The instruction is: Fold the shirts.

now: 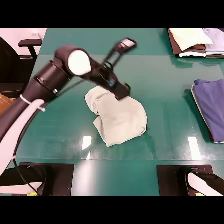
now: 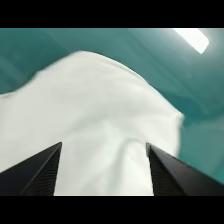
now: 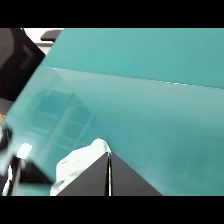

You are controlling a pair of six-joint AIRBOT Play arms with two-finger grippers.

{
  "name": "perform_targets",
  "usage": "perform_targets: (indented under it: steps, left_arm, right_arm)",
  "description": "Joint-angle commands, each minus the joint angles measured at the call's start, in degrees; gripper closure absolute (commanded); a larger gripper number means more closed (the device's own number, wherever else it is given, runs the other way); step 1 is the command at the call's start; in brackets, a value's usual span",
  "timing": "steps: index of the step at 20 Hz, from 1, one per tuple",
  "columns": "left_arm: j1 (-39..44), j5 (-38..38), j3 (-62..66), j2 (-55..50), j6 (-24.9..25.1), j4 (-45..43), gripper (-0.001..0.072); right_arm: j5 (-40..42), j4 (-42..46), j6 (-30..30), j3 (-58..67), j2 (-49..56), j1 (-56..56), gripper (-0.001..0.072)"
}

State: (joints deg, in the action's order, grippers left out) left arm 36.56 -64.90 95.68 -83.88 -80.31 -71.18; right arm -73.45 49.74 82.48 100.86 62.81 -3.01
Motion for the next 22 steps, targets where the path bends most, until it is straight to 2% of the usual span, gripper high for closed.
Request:
perform_targets:
  steps: [1,4,7,10,12,14,16,17,18,21,22]
  left_arm:
    - [-11.0,1.4,-0.2,-1.0,-3.4,-0.8,0.0088]
    - [-21.6,1.0,-5.1,-1.0,-4.9,0.1,0.0088]
    - [-27.1,2.6,-15.0,-1.0,-4.7,3.1,0.0089]
    - [-27.8,7.9,-23.3,-1.8,-4.5,3.8,0.0089]
    - [-27.8,8.1,-24.4,-4.5,-4.6,5.8,0.0088]
    - [-27.8,9.0,-24.4,-6.8,-4.4,10.0,0.0088]
    - [-27.7,10.0,-24.4,-8.0,-1.9,16.0,0.0089]
    - [-27.3,10.4,-24.4,-8.4,-0.9,17.5,0.0112]
    - [-27.0,10.4,-24.4,-8.8,-0.6,17.7,0.0214]
    - [-26.2,11.1,-24.3,-9.4,-0.6,17.8,0.0259]
    - [-26.2,11.5,-24.0,-9.4,-0.7,18.0,0.0449]
  right_arm:
    - [-1.1,1.3,0.0,0.1,0.0,0.0,0.0692]
    - [-1.3,1.3,0.0,0.1,0.1,0.0,0.0692]
    - [-1.3,1.3,0.0,0.1,0.1,0.0,0.0693]
    - [-1.4,1.3,0.0,0.1,0.1,0.0,0.0692]
    - [-1.7,1.3,0.0,0.1,0.1,0.0,0.0692]
    - [-2.6,1.3,0.0,0.1,0.1,0.0,0.0693]
    - [-3.5,1.3,0.0,0.1,0.1,0.0,0.0693]
    - [-3.6,1.3,0.0,0.1,0.1,0.0,0.0693]
    - [-3.8,1.3,0.0,0.1,0.1,0.0,0.0692]
    - [-5.1,1.4,0.0,0.1,0.1,0.0,0.0692]
    - [-5.9,1.4,0.0,0.1,0.1,0.0,0.0693]
